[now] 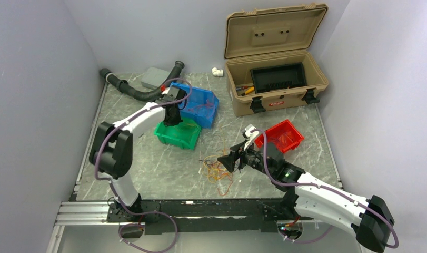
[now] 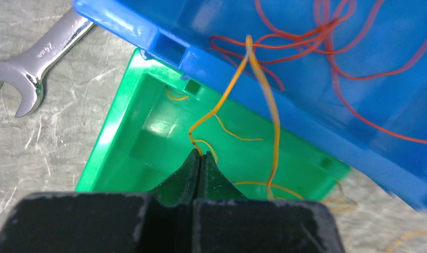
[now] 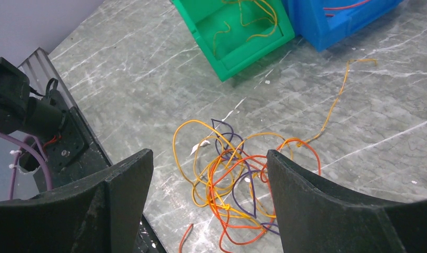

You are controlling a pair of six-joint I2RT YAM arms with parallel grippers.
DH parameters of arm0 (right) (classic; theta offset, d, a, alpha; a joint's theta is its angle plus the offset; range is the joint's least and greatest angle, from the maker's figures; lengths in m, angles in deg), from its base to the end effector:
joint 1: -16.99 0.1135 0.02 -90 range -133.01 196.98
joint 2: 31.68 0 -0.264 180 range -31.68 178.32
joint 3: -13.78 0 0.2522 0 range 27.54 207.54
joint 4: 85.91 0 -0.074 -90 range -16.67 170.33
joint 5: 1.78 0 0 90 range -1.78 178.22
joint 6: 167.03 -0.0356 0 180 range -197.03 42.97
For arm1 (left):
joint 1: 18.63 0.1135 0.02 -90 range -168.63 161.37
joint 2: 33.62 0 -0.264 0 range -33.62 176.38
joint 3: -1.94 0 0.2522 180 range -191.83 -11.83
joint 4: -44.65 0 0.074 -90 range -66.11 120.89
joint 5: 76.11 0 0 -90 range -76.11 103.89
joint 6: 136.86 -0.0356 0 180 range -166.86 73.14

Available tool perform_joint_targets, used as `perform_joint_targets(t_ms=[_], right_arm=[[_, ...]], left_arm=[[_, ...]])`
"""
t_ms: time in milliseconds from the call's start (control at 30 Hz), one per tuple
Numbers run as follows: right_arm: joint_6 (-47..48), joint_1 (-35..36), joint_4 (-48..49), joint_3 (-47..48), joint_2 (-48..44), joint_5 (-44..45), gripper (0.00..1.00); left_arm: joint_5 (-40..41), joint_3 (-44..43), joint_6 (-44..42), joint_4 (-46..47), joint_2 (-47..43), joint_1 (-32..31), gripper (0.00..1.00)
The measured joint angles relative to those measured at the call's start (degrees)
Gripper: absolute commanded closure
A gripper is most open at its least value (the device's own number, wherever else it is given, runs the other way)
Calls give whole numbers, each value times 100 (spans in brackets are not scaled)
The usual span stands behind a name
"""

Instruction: Untangle the cables

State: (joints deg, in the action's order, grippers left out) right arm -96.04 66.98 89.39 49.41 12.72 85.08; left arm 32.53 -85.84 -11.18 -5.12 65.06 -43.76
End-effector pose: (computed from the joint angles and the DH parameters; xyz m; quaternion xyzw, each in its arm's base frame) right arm 0.1188 0.1446 0.2342 -0.2260 0.7518 0.3684 0.4980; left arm 0.3310 -0.1427 0.2329 -0.1286 0.9468 0.0087 0.2948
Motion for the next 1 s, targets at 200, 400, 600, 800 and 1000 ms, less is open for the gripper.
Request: perform_joint_targets(t_ms=[200, 400, 600, 800, 1000], right_arm=[[-2, -2, -28, 0, 70, 57, 19], [-4, -9, -125, 20, 225, 122, 19], [-4, -15, -179, 122, 407, 192, 19], [-74, -57, -326, 343, 927, 376, 20], [-155, -92, -345, 369, 1180, 280, 22]], left_arm=[[216, -125, -2, -411, 686, -24, 100], [295, -216, 2, -695, 815, -59, 100], [387, -249, -13, -861, 798, -59, 90], [372, -247, -164, -946, 374, -59, 85], [201, -212, -354, -927, -365, -59, 74]])
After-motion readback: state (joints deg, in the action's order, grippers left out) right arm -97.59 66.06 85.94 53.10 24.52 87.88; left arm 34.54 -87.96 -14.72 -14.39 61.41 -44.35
